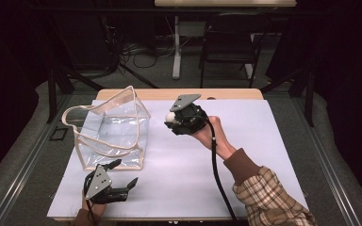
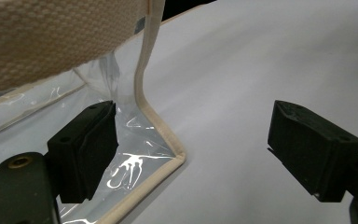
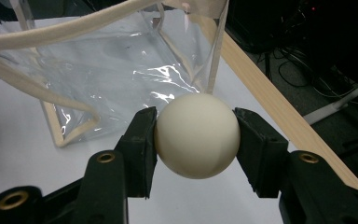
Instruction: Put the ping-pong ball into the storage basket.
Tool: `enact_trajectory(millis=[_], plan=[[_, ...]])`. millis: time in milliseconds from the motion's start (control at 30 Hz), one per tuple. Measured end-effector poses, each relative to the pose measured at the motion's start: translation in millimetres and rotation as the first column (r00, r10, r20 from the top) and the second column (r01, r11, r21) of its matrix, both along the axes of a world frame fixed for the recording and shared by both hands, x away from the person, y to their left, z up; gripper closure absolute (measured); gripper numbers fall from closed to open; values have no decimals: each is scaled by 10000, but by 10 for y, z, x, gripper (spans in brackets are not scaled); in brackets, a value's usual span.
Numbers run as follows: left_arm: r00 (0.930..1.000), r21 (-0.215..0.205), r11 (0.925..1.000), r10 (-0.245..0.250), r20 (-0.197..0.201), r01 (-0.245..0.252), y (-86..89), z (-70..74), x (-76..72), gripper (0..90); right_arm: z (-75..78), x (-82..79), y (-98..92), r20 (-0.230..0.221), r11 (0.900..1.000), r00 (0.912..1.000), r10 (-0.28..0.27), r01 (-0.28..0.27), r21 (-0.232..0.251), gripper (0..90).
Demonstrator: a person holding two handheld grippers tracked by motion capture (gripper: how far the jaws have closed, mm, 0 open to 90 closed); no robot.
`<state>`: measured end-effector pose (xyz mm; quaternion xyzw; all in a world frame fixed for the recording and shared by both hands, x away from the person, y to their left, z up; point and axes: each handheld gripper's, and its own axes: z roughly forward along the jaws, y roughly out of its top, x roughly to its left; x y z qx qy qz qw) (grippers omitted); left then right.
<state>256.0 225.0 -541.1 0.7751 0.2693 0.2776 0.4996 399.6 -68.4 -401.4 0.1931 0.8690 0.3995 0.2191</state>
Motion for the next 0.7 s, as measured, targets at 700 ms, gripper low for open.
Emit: enact_trajectory(millis=[700], plan=[[10000, -45, 10000, 9, -34, -9, 2, -1, 0, 159, 128, 60, 147, 111, 9999, 9999, 113, -112, -86, 511]])
